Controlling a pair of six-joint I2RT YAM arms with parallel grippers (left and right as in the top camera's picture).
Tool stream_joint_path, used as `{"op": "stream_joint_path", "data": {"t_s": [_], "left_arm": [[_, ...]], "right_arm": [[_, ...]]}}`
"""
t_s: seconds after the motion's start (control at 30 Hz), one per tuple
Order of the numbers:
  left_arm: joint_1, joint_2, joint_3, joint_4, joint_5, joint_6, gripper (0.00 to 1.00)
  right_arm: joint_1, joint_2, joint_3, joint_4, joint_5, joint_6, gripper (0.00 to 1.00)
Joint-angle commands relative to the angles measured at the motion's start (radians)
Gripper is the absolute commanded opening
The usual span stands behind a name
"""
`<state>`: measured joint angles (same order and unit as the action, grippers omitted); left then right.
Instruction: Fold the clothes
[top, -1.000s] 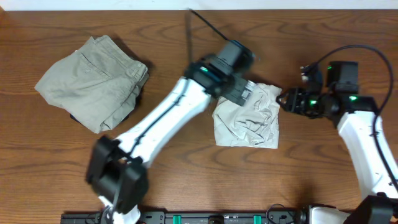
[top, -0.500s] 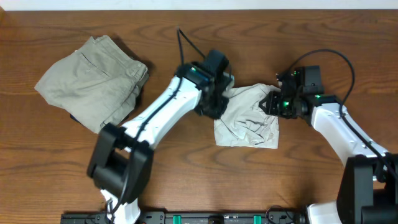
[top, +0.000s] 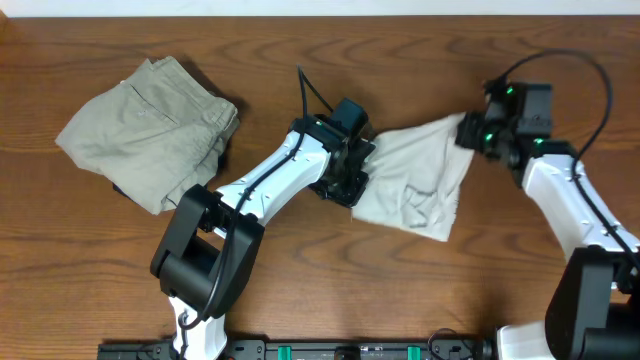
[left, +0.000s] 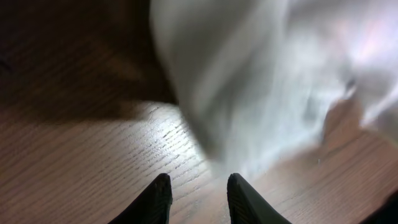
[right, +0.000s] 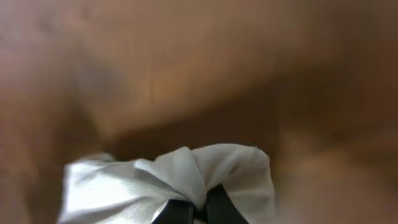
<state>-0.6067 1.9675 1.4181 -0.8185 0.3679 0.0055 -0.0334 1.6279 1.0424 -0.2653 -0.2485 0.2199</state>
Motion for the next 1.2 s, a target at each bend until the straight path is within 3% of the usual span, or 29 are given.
{"op": "stream_joint_path", "data": {"t_s": [0.0,0.03,0.07,0.17,0.3,0.37,0.43,0.6,0.73,0.93,1.17], "left_arm": [[-0.001,-0.003,-0.005,-0.002,0.013,0.021,0.32],[-0.001,-0.003,-0.006,-0.002,0.013,0.021,0.32],[-0.001,-0.003,-0.005,-0.002,0.013,0.021,0.32],[-0.001,-0.003,-0.005,-0.002,0.009,0.023,0.32],[-0.001,-0.003,-0.005,-0.002,0.006,0.025,0.33],[0.001,-0.003,-0.005,0.002,0.006,0.025,0.46],[0.002,-0.003,-0.005,0.010,0.006,0.024,0.51],[0.001,-0.003,-0.005,0.062,0.006,0.024,0.61],[0.001,-0.003,-0.005,0.111,0.006,0.025,0.66],[0.001,-0.003,-0.005,0.137,0.006,0.025,0.67],[0.001,0.001,-0.005,0.163,0.006,0.024,0.67]], "right_arm": [[-0.016,-0.002,0.024,0.042,-0.013,-0.080,0.39],[-0.016,-0.002,0.024,0.043,-0.014,-0.079,0.54],[-0.016,-0.002,0.024,0.035,-0.018,-0.080,0.63],[-0.017,-0.002,0.024,-0.013,-0.017,-0.081,0.70],[-0.029,-0.015,0.024,-0.087,-0.066,-0.088,0.65],[-0.033,-0.041,0.024,-0.148,-0.152,-0.095,0.60],[-0.031,-0.070,0.024,-0.229,-0.234,-0.106,0.51],[0.034,-0.095,0.024,-0.452,-0.332,-0.133,0.51],[0.131,-0.095,0.023,-0.550,-0.225,-0.177,0.54],[0.196,-0.094,0.018,-0.595,0.028,-0.115,0.59],[0.198,-0.093,-0.057,-0.546,-0.009,-0.101,0.49]]}}
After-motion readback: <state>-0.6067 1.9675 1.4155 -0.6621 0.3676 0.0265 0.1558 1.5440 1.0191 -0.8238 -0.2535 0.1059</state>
